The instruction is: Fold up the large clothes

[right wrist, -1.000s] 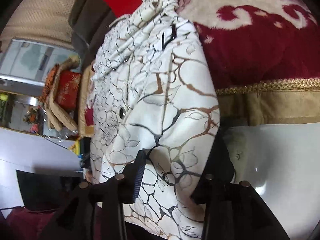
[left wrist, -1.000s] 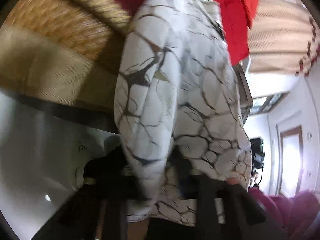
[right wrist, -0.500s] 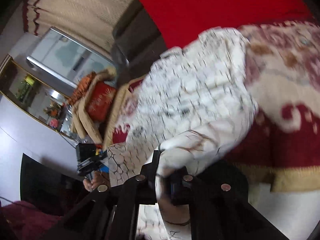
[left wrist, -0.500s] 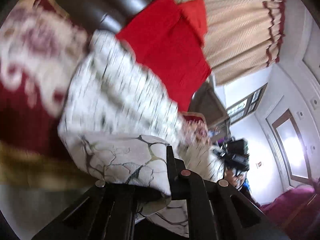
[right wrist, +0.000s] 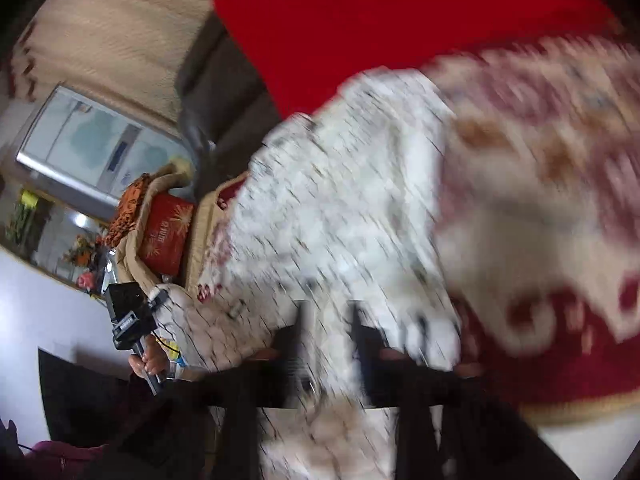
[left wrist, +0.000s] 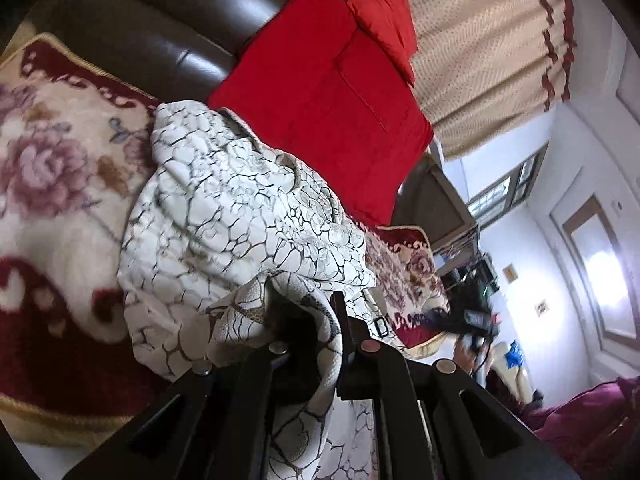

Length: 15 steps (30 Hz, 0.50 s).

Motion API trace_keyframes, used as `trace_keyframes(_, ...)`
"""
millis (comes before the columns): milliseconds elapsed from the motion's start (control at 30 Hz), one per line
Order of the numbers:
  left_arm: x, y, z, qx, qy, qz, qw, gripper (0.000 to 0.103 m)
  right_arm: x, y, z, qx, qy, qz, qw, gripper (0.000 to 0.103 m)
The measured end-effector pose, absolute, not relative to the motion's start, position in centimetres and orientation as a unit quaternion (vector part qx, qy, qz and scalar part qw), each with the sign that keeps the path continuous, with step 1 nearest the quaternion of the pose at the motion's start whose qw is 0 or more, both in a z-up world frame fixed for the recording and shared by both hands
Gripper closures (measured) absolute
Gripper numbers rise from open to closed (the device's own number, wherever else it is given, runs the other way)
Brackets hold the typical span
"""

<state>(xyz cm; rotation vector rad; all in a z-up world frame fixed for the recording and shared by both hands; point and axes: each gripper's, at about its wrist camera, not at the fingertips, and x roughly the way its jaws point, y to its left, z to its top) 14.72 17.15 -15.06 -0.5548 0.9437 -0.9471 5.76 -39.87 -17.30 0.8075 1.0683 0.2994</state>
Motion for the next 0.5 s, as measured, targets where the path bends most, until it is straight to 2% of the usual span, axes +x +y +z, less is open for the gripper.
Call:
trace_keyframes(33, 14.4, 17.4, -15.1, -0.257, 0.431, -0.430, 0.750, 0.096, 4.2, -40.2, -18.0, 0.386, 0.487, 0.128, 0.773, 0.016)
trace_keyframes(300, 12.1, 19.3, -16.6, -0.276, 0.436, -0.404, 0.755, 0.097, -2.0, -39.4, -24.3, 0.468, 0.478, 0.125, 0.733, 0.017)
trace_keyframes(367, 11.7, 19.6, -16.9, -0.283, 0.435, -0.401, 0.755, 0.097, -1.7, -37.2, -24.4, 0.457, 0.483, 0.161, 0.730, 0.021)
trace_keyframes(400, 11.4, 19.7, -17.1, -0.284, 0.436, -0.404, 0.752, 0.097, -1.4, -35.9, -24.2, 0.438, 0.492, 0.176, 0.732, 0.031)
trace_keyframes(500, 10.8, 19.3, -17.8, -0.263, 0.457, -0.385, 0.758, 0.095, -0.8, -32.6, -23.5, 0.381, 0.519, 0.201, 0.738, 0.076)
